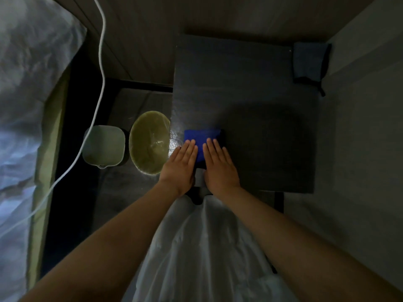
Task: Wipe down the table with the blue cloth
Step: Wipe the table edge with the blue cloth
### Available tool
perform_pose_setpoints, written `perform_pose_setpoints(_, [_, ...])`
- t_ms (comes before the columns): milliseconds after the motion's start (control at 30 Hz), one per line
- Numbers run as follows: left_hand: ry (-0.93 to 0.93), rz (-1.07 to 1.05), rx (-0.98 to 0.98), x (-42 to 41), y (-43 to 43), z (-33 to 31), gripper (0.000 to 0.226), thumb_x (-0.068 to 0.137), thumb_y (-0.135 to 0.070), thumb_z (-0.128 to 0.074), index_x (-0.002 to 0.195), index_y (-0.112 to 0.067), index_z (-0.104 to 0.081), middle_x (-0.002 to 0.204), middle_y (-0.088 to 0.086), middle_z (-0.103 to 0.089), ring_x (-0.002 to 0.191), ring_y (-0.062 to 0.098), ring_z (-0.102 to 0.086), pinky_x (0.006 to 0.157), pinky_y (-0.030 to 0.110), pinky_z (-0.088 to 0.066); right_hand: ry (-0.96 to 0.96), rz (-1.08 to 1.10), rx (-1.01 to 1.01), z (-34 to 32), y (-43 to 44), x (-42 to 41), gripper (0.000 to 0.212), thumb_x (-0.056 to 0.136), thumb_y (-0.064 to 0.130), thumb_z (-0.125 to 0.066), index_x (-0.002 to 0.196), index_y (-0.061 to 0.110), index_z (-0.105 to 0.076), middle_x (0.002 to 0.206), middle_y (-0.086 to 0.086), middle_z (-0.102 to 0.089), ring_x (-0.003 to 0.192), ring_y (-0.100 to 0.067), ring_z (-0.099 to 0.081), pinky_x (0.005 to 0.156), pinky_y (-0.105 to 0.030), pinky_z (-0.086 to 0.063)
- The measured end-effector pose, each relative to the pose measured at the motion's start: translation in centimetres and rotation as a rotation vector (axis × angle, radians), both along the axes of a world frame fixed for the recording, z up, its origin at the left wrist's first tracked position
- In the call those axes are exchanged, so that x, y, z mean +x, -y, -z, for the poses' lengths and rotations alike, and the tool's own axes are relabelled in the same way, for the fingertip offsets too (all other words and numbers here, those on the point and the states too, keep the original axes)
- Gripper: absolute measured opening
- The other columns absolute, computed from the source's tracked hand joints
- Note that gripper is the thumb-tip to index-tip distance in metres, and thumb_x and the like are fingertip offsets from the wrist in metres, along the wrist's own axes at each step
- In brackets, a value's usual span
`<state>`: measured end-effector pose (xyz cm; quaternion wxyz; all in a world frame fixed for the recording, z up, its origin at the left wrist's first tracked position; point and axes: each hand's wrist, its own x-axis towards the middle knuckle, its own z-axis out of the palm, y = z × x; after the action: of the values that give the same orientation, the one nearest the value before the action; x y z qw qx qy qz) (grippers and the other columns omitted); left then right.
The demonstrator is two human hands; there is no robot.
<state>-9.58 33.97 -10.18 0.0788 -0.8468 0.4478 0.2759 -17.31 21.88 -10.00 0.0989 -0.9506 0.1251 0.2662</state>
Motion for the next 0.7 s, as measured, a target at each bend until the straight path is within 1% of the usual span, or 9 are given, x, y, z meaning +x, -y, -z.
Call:
perform_pose_setpoints(100, [0.02, 0.046, 0.029, 0.3, -0.2, -0.2, 0.078, 0.097, -0.041, -0.033, 0.15, -0.004, 0.011, 0.159, 0.015, 0.016, 0.147, 0.025, 0.015, 0.118, 0.037, 0.009, -0.035, -0.02, -0.042, 0.2, -0.4, -1.6, 0.071, 0.101, 0.035, -0.034, 0.152, 0.008, 0.008, 0.161, -0.009, 0.012, 0.149, -0.022, 0.01, 0.118, -0.04, 0.008])
perform_pose_setpoints(200, [0.023, 0.065, 0.044, 0.3, -0.2, -0.3, 0.08, 0.096, -0.044, -0.033, 0.15, -0.004, 0.011, 0.158, 0.015, 0.016, 0.147, 0.026, 0.015, 0.117, 0.037, 0.009, -0.03, -0.041, -0.069, 0.2, -0.5, -2.7, 0.072, 0.101, 0.037, -0.036, 0.152, 0.008, 0.005, 0.161, -0.01, 0.006, 0.149, -0.022, 0.006, 0.116, -0.041, 0.011])
perform_pose_setpoints(300, [0.029, 0.063, 0.018, 0.2, 0.0, -0.4, 0.083, 0.095, -0.046, -0.036, 0.15, -0.003, 0.009, 0.159, 0.016, 0.013, 0.147, 0.027, 0.014, 0.117, 0.038, 0.01, -0.034, -0.029, -0.095, 0.0, -0.7, -2.5, 0.071, 0.101, 0.039, -0.033, 0.152, 0.009, 0.007, 0.161, -0.009, 0.008, 0.149, -0.021, 0.008, 0.114, -0.041, 0.014])
perform_pose_setpoints(433, [0.048, 0.077, -0.038, 0.0, 0.1, -0.5, 0.085, 0.094, -0.046, -0.039, 0.15, -0.004, 0.01, 0.159, 0.015, 0.014, 0.147, 0.026, 0.015, 0.118, 0.038, 0.011, 0.021, -0.008, -0.072, -0.2, -1.2, -0.8, 0.07, 0.101, 0.037, -0.029, 0.152, 0.01, 0.01, 0.161, -0.006, 0.012, 0.148, -0.019, 0.012, 0.115, -0.039, 0.015])
perform_pose_setpoints(567, [0.041, 0.102, 0.019, 0.0, -0.3, -0.2, 0.088, 0.093, -0.05, -0.039, 0.149, -0.005, 0.012, 0.159, 0.014, 0.016, 0.146, 0.025, 0.017, 0.119, 0.039, 0.01, -0.058, -0.023, -0.051, 0.2, -1.4, 0.3, 0.07, 0.1, 0.037, -0.029, 0.152, 0.011, 0.01, 0.161, -0.005, 0.014, 0.147, -0.018, 0.016, 0.114, -0.039, 0.016])
perform_pose_setpoints(700, [0.025, 0.1, 0.036, -0.9, -0.9, -0.2, 0.091, 0.092, -0.052, -0.038, 0.149, -0.004, 0.014, 0.157, 0.015, 0.019, 0.145, 0.026, 0.019, 0.12, 0.041, 0.006, -0.06, 0.029, 0.042, -0.1, -2.2, -0.5, 0.073, 0.097, 0.035, -0.033, 0.152, 0.01, 0.009, 0.161, -0.005, 0.014, 0.148, -0.018, 0.015, 0.119, -0.039, 0.012])
